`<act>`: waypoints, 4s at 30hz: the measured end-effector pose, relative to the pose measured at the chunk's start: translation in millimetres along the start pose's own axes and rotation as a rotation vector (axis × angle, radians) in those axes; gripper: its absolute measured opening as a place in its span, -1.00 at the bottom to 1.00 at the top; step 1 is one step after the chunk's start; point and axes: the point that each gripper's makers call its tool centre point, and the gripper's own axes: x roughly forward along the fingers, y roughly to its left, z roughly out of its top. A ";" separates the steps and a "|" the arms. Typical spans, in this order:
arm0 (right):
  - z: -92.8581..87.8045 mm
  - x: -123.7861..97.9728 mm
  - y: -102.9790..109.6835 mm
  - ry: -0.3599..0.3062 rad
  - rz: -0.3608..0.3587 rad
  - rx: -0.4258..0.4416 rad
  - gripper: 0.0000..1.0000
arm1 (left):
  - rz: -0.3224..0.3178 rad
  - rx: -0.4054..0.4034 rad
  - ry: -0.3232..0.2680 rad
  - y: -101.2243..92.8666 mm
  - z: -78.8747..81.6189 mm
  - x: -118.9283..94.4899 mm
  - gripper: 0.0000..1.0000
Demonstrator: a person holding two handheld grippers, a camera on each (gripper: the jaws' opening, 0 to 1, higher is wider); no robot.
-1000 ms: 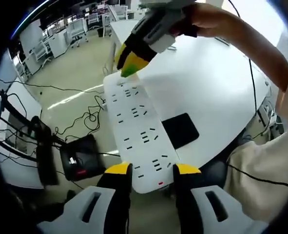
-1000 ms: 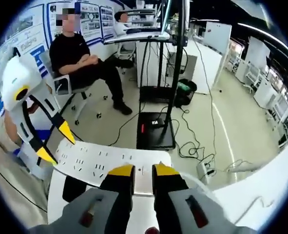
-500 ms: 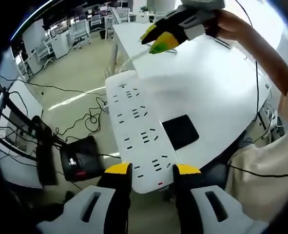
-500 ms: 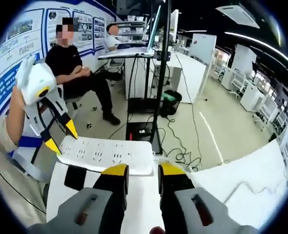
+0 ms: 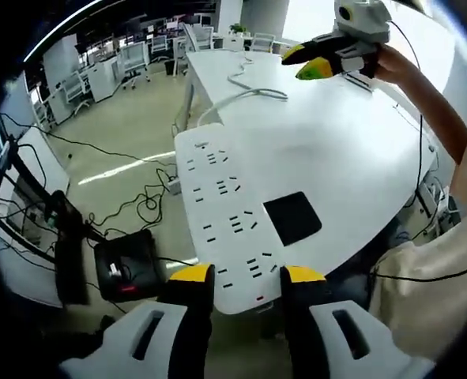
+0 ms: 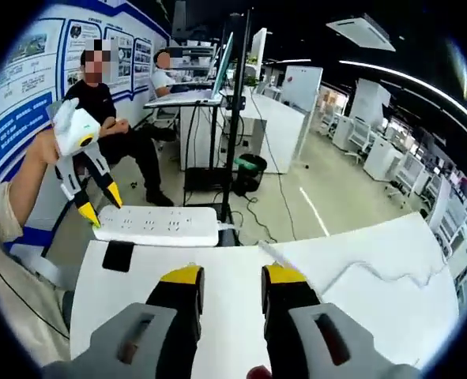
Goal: Pick up the power strip scattered on the table, fix it on the side mounting bracket of the table, and press the switch
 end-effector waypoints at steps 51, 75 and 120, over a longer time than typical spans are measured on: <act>-133.7 -271.1 -49.6 -0.309 -0.488 0.206 -0.35 | 0.020 -0.002 -0.121 -17.1 14.5 7.9 -0.25; -195.3 -349.4 -45.4 -0.417 -0.728 0.316 -0.34 | 0.051 0.106 -0.637 -68.2 123.1 -20.8 -0.05; -302.9 -429.4 -2.8 -0.489 -1.110 0.470 0.09 | 0.150 0.064 -1.034 -114.9 167.4 -12.6 0.15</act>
